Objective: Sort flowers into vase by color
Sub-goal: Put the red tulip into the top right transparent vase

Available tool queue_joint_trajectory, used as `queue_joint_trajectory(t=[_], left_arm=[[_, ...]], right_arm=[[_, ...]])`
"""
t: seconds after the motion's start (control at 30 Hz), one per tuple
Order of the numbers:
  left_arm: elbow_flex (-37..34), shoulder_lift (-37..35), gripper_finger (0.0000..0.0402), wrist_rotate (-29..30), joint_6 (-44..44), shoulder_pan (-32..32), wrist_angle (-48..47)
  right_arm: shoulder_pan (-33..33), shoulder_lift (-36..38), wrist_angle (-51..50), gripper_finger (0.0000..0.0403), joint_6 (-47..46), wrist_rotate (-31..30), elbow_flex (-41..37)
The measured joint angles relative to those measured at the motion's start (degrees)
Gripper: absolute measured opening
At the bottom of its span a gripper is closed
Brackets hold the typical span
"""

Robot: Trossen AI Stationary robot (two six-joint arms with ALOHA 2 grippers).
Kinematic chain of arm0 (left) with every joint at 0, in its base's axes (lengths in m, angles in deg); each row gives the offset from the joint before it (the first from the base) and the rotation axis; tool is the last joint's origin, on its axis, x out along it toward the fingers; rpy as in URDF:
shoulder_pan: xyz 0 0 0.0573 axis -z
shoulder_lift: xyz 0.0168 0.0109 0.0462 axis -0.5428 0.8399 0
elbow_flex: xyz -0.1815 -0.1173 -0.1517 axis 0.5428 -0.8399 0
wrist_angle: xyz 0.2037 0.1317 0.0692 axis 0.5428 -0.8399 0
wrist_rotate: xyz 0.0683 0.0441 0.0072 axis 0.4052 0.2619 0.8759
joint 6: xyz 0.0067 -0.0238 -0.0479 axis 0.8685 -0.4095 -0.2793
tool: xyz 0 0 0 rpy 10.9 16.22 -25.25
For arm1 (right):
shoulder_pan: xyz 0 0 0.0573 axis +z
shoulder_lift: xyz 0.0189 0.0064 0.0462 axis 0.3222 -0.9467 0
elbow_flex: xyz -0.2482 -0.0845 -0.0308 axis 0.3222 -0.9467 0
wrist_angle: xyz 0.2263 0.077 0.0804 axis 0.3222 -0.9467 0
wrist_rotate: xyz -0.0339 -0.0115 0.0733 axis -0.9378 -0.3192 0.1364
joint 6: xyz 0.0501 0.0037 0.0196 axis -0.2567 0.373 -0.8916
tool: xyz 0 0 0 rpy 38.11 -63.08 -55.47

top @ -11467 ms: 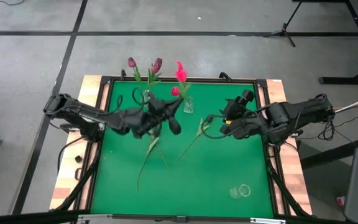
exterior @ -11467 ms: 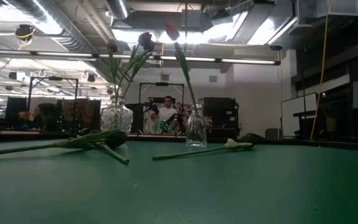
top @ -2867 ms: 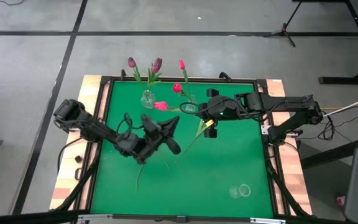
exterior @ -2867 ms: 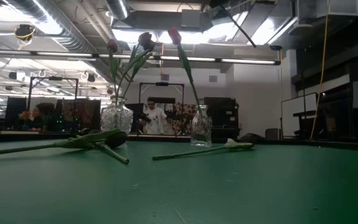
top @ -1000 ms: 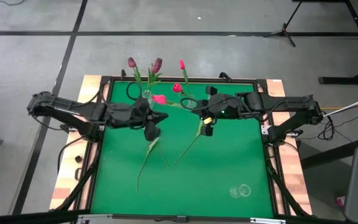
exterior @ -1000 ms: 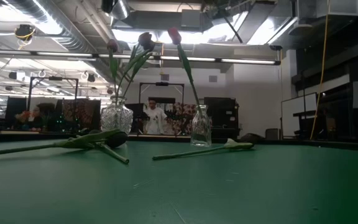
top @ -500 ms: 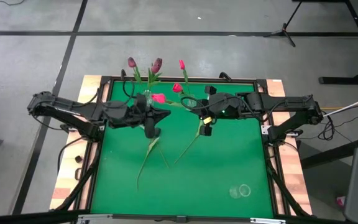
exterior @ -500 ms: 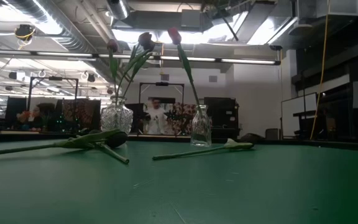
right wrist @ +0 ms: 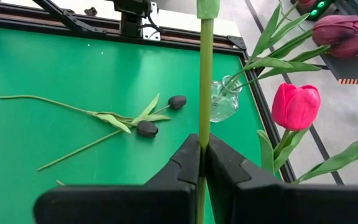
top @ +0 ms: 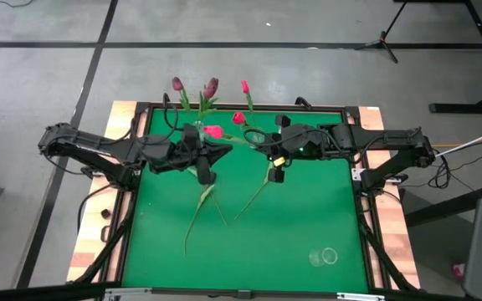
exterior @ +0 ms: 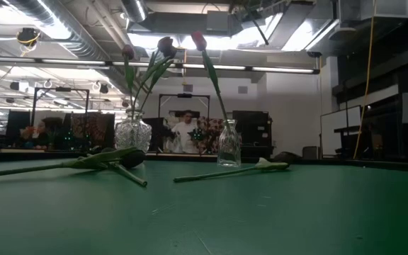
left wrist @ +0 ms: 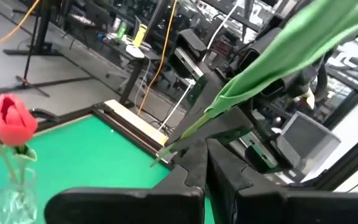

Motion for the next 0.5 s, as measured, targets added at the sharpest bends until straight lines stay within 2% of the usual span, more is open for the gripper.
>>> queue_joint_trajectory(t=[0.27, 0.4, 0.5], left_arm=[[-0.02, 0.02, 0.0, 0.47, 2.11, -0.59, 1.08], [0.0, 0.02, 0.0, 4.96, -0.5, -1.05, 1.07], [0.0, 0.02, 0.0, 6.12, -1.56, -1.09, 1.08]], right_arm=[[0.0, 0.0, -0.02, 0.0017, 0.0, 0.02, 0.0], [0.0, 0.0, -0.02, 0.0017, -0.07, 0.02, 0.0], [0.0, 0.0, -0.02, 0.0017, -0.07, 0.02, 0.0]])
